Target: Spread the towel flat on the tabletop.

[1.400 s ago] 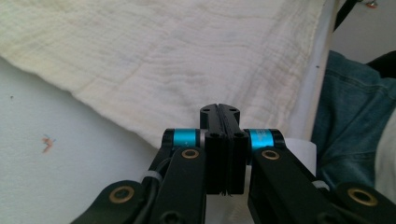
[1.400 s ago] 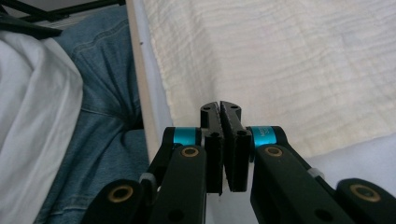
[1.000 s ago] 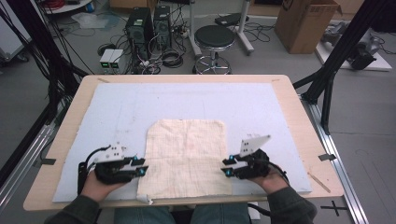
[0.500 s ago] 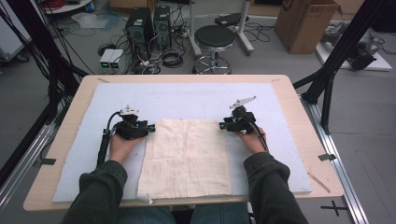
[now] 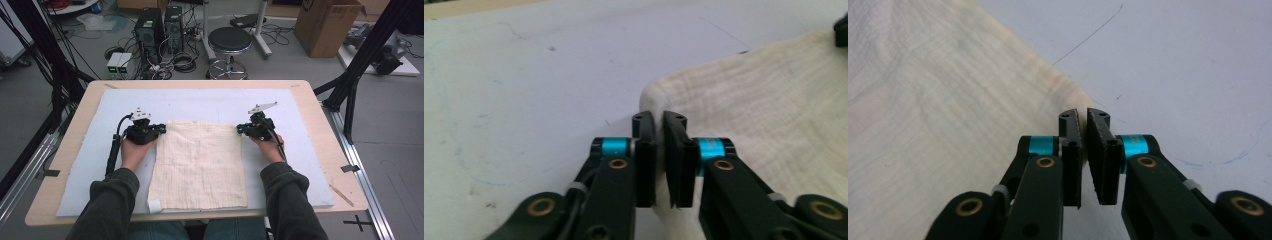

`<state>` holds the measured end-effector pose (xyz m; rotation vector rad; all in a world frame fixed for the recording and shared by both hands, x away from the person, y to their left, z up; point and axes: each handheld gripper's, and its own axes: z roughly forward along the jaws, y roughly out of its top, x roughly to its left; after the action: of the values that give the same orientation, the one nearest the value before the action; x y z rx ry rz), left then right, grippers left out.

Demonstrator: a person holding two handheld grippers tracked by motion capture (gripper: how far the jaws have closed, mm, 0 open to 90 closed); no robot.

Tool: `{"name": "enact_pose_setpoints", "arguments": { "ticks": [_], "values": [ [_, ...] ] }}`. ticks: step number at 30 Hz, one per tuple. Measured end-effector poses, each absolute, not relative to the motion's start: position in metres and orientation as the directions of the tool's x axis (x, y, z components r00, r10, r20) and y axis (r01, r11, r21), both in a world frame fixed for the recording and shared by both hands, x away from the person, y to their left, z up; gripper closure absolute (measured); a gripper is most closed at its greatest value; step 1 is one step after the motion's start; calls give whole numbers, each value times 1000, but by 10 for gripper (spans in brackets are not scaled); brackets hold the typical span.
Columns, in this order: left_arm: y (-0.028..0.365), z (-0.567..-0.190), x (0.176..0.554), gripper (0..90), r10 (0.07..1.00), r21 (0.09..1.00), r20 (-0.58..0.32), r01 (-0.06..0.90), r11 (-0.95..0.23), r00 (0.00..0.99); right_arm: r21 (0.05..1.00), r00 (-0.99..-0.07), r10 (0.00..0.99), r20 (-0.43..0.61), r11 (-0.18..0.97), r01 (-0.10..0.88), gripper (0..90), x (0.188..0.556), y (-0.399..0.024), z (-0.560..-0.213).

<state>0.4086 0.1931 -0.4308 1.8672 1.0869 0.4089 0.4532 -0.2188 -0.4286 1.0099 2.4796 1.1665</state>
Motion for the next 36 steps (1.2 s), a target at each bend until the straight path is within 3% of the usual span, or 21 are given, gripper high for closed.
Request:
{"name": "enact_pose_setpoints", "arguments": {
  "ticks": [2,12,17,36],
  "values": [
    [195,-434,411,620,826,815,-160,545,-199,540,737,-729,675,118,432,519,773,455,-220,-431],
    [196,-432,410,618,818,819,-198,550,-165,540,746,-701,682,208,353,565,641,461,-224,-425],
    [199,-430,409,610,821,826,-196,541,-156,537,742,-712,676,192,375,556,589,463,-217,-418],
    [204,-428,412,532,835,822,-228,558,-111,502,723,-717,674,178,405,560,497,463,-207,-422]
  ]
}}
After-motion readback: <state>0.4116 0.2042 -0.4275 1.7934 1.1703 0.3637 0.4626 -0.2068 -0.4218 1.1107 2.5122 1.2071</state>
